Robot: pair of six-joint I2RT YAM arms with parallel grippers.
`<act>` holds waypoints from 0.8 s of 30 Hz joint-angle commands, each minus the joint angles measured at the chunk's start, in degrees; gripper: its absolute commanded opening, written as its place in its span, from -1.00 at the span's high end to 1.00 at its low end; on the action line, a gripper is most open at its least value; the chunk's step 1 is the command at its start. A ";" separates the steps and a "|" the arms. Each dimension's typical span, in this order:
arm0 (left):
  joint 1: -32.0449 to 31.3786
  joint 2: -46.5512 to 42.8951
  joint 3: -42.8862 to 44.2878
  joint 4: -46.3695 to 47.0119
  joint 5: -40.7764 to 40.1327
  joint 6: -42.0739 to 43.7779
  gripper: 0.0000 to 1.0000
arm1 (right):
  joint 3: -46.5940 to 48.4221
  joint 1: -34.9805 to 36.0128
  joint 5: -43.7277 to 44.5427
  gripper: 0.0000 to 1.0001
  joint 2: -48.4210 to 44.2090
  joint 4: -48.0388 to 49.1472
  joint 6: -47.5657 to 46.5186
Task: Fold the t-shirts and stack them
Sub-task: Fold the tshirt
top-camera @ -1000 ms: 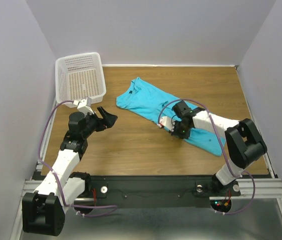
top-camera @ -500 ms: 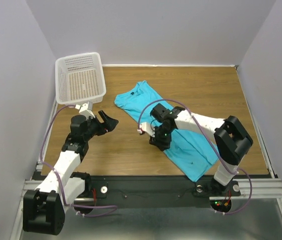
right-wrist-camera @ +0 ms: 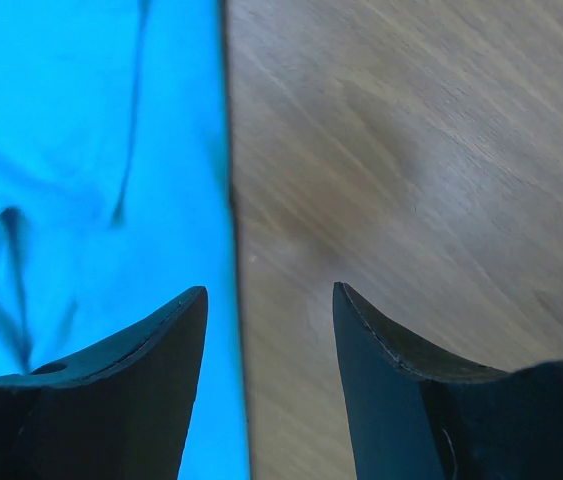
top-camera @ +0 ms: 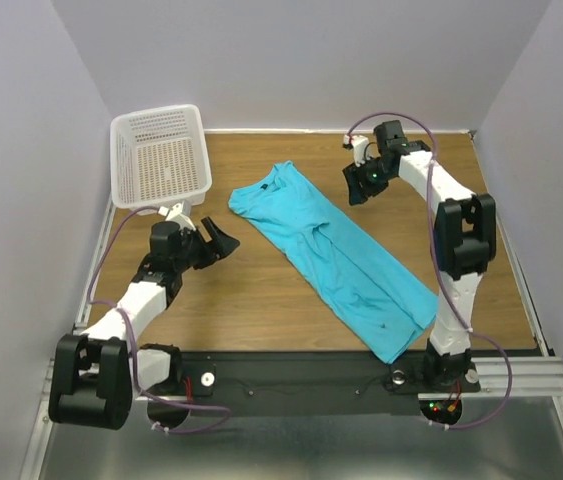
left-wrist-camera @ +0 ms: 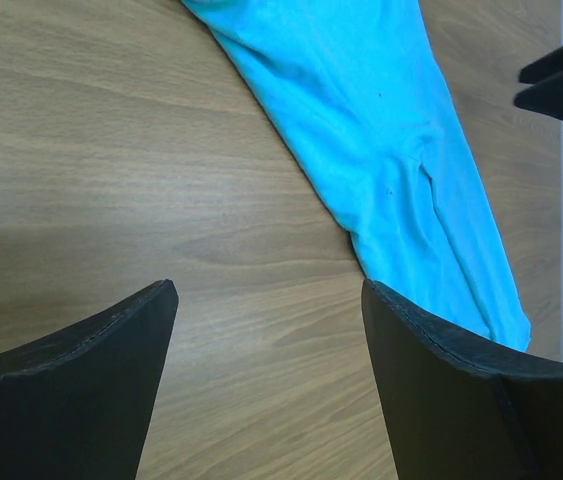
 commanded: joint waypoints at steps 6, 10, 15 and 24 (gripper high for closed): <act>-0.93 9.14 6.55 4.23 -2.34 -1.90 -0.57 | 14.57 0.71 -7.40 -0.15 14.64 -0.46 9.28; -3.38 15.12 11.11 3.79 -8.23 -2.51 -0.50 | 17.13 0.71 -7.84 -0.14 16.41 -0.38 10.34; -8.92 26.54 21.30 1.16 -18.32 -3.92 -0.48 | 12.92 -0.69 -6.96 -0.13 12.73 0.76 9.82; -10.86 40.52 34.05 -4.02 -30.98 -10.25 -0.40 | 0.71 -4.73 -8.02 -0.13 3.58 4.28 8.50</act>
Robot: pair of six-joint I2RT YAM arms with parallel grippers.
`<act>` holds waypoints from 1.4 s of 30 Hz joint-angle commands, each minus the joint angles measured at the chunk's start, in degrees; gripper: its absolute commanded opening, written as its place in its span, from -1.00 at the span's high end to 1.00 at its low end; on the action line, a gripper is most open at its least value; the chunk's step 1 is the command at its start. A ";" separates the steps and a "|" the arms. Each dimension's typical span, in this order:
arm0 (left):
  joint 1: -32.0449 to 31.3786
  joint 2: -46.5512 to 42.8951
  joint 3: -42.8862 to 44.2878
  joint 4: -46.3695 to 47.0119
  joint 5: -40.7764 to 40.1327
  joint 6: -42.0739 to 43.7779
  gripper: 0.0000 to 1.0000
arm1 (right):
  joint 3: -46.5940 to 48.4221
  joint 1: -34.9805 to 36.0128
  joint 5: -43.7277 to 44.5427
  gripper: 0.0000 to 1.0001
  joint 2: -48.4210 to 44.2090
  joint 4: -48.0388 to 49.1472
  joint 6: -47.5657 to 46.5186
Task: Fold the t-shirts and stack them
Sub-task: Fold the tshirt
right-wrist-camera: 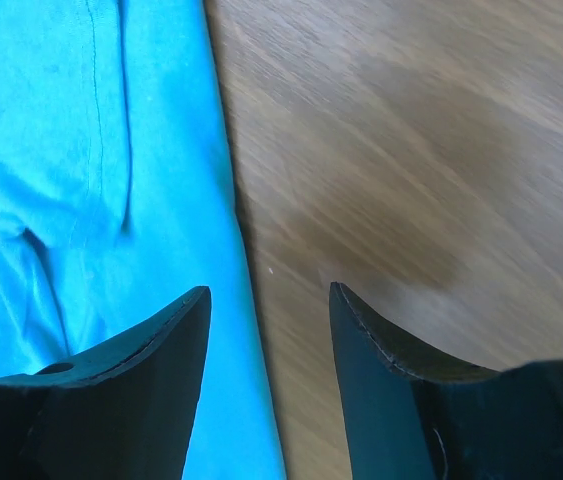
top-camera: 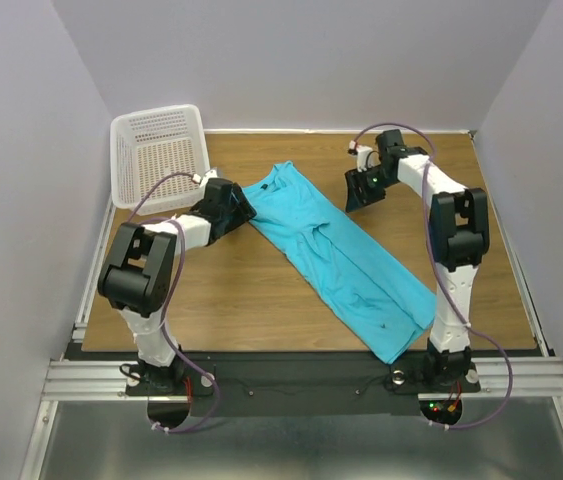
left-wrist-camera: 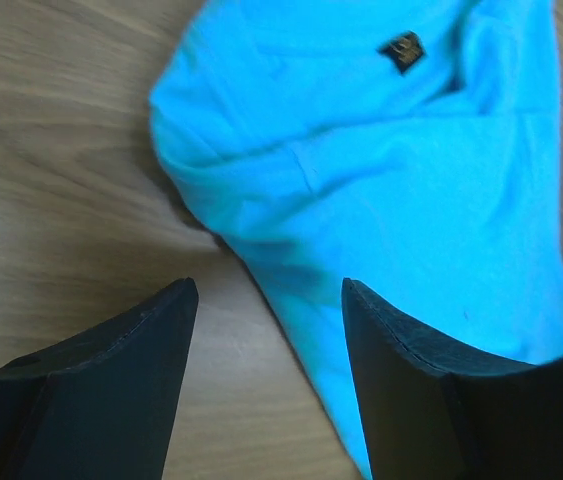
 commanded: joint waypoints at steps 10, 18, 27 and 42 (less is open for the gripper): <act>-0.94 10.25 15.17 -10.63 -14.24 -1.86 -0.10 | -6.74 -1.96 -3.17 -0.13 -8.72 5.76 -1.06; -1.21 13.94 23.95 -14.85 -16.53 2.89 0.26 | -10.60 -2.40 -2.74 -0.11 -10.57 6.55 -2.02; -1.21 22.03 38.89 -21.61 -17.15 9.30 0.35 | -13.86 -2.58 -1.77 -0.07 -13.55 7.78 -2.29; 4.41 42.59 77.56 -34.10 -10.05 16.60 0.30 | -20.27 -2.75 -1.16 -0.07 -19.71 9.62 -2.20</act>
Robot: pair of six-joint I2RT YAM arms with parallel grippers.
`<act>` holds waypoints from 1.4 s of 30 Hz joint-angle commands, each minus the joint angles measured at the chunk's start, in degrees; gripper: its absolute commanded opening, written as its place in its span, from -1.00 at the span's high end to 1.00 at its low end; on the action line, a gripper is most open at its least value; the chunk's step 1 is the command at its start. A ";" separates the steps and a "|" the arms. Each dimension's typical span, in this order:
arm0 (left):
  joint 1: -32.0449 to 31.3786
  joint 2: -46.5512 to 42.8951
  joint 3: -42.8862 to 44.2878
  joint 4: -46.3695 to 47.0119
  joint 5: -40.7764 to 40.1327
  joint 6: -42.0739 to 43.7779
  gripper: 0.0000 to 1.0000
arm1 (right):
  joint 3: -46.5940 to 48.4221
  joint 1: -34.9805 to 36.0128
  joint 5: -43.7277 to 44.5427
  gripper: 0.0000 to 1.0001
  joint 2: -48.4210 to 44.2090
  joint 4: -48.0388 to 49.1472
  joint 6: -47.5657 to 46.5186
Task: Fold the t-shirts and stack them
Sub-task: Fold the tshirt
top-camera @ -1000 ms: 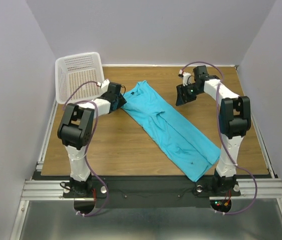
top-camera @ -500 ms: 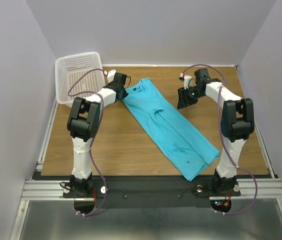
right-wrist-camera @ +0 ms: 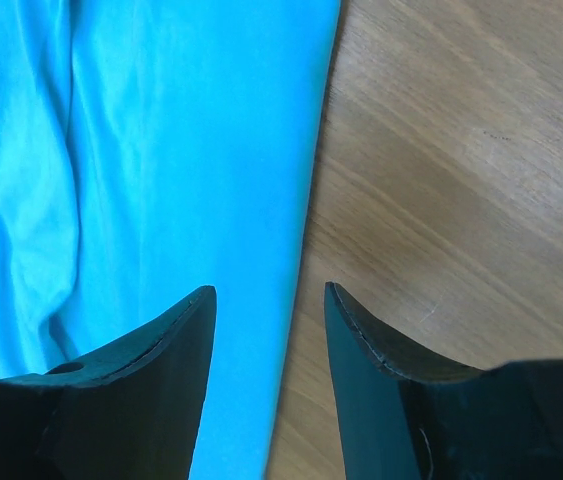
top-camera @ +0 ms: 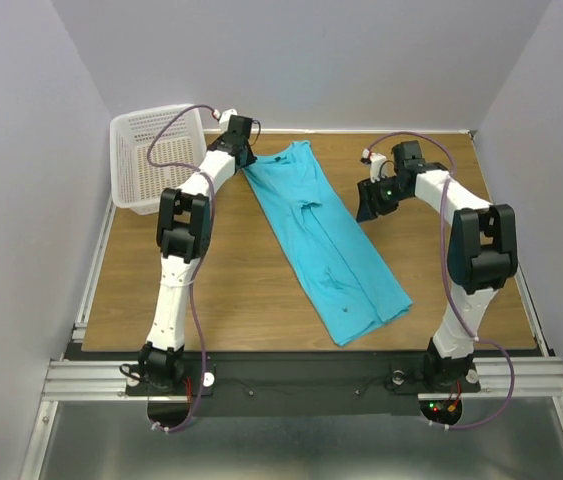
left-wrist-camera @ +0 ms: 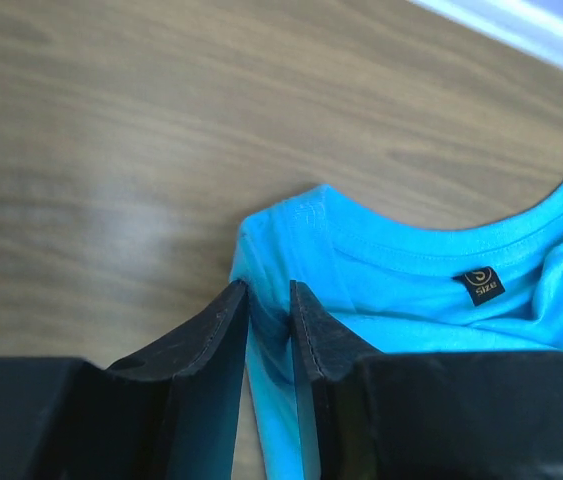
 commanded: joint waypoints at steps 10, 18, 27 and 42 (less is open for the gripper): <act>3.35 -6.80 8.68 3.64 6.55 11.54 -0.26 | -3.81 -0.48 1.59 -0.11 -9.61 2.46 -2.95; 3.88 -19.10 0.45 6.09 12.88 16.92 -0.27 | -11.01 -0.48 0.61 -0.12 -16.03 -2.10 -9.01; 6.33 -61.81 -58.99 34.18 24.28 8.50 -0.97 | -24.98 -0.57 6.32 -0.13 -26.22 -7.03 -14.38; -18.96 -77.48 -93.61 33.01 34.96 -8.85 -0.85 | -38.78 -1.01 -0.86 -0.20 -46.52 -11.34 -37.12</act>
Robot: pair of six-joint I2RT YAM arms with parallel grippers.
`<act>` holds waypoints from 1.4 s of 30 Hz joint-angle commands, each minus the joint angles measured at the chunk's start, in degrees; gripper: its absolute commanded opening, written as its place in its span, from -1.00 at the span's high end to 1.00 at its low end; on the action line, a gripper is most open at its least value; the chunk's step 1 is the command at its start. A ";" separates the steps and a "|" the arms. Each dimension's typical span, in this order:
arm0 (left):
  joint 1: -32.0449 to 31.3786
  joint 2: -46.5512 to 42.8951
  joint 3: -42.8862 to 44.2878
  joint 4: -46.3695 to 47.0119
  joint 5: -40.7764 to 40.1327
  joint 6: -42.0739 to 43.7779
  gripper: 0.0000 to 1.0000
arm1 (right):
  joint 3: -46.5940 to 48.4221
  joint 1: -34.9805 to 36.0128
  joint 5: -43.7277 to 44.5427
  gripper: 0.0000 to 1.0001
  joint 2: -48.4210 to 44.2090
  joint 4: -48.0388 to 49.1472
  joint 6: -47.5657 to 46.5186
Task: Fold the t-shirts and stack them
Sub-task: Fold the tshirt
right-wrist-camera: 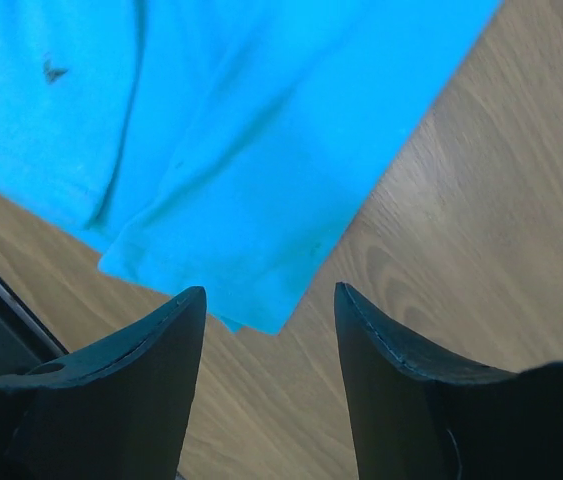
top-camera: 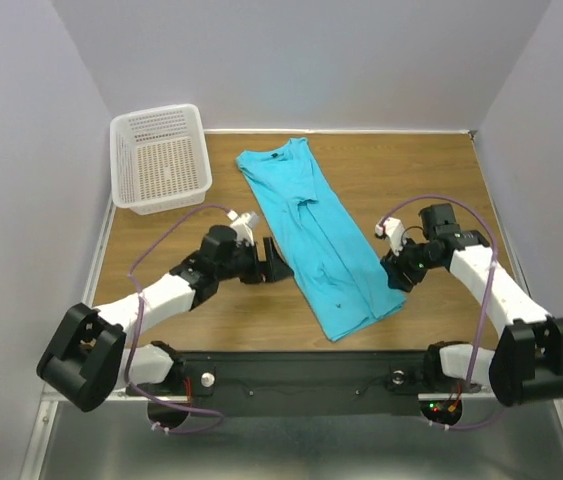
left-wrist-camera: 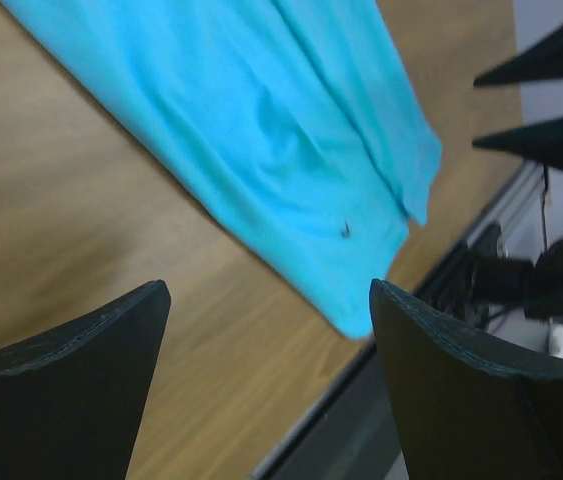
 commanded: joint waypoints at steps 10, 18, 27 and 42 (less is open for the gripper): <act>-23.53 -6.66 0.35 -2.42 -9.19 22.02 -0.84 | -4.62 -0.20 -10.72 -0.24 -4.85 -8.33 -37.53; -38.39 3.52 4.38 4.62 -16.31 30.30 -0.82 | -3.04 -1.69 -9.05 -0.18 -4.15 -8.25 -40.36; -46.22 21.64 13.88 3.39 -27.03 36.54 -0.66 | -3.65 -5.74 -10.37 -0.18 -3.08 -8.60 -42.11; -49.30 34.13 18.81 -2.58 -37.76 36.46 0.35 | -2.25 -7.41 -12.83 -0.18 -2.21 -8.60 -40.54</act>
